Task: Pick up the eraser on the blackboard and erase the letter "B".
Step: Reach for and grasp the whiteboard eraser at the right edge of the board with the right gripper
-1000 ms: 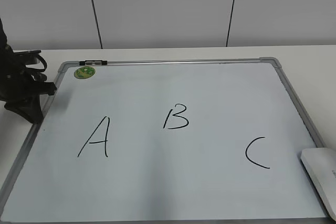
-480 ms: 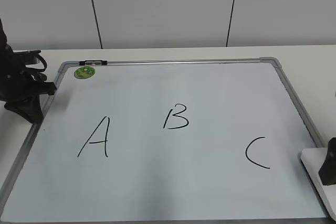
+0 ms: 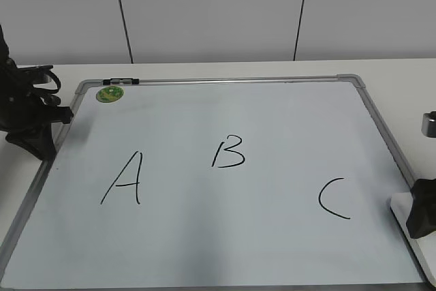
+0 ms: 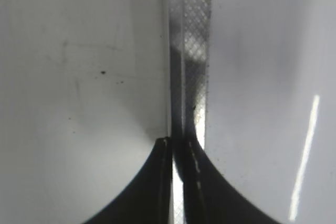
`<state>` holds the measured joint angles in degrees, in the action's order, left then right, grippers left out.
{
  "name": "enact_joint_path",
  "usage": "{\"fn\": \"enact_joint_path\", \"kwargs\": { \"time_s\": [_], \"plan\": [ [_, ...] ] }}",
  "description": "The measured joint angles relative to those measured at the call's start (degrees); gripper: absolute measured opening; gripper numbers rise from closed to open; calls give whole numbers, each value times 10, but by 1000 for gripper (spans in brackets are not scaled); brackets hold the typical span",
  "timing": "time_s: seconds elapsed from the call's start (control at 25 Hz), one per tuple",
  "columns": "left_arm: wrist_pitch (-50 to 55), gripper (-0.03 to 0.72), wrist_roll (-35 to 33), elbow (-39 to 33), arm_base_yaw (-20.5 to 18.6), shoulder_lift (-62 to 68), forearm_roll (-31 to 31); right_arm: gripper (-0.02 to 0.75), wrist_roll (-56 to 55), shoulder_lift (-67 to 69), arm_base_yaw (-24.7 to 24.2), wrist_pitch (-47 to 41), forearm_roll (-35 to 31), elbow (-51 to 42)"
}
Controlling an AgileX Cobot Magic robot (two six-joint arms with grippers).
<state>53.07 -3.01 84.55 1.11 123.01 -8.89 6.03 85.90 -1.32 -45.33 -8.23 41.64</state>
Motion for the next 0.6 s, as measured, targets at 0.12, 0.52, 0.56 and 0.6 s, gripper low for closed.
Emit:
{"fn": "enact_joint_path", "kwargs": {
  "time_s": [0.12,0.52,0.56,0.6],
  "plan": [
    [0,20,0,0,0,0,0,669,-2,16,0,4,2,10],
    [0,19,0,0,0,0,0,666,-4,60,0,15,6,24],
    [0,19,0,0,0,0,0,664,-4,65,0,15,6,24],
    [0,20,0,0,0,0,0,658,-4,71,0,16,6,24]
  ]
}}
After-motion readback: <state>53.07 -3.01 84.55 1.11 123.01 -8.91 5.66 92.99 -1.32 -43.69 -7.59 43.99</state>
